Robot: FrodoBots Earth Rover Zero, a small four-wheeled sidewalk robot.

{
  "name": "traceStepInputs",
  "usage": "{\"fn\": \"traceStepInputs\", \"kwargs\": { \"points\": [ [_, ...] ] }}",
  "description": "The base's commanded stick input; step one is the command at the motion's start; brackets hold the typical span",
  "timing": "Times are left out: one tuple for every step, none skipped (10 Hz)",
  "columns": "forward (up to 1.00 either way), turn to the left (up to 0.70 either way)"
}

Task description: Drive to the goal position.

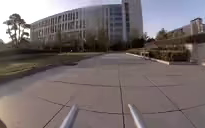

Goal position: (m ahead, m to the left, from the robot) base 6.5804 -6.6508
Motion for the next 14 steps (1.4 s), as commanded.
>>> {"fn": "traceStepInputs", "kwargs": {
  "points": [
    [0.70, -0.14],
    [0.70, -0.14],
    [0.70, -0.14],
    [0.70, -0.14],
    [0.70, -0.14],
    [0.70, -0.14],
    [0.70, -0.14],
    [0.70, -0.14],
    [0.70, -0.14],
    [0.70, -0.14],
    [0.70, -0.14],
    [0.70, -0.14],
    [0.70, -0.14],
    [0.70, -0.14]
  ]
}}
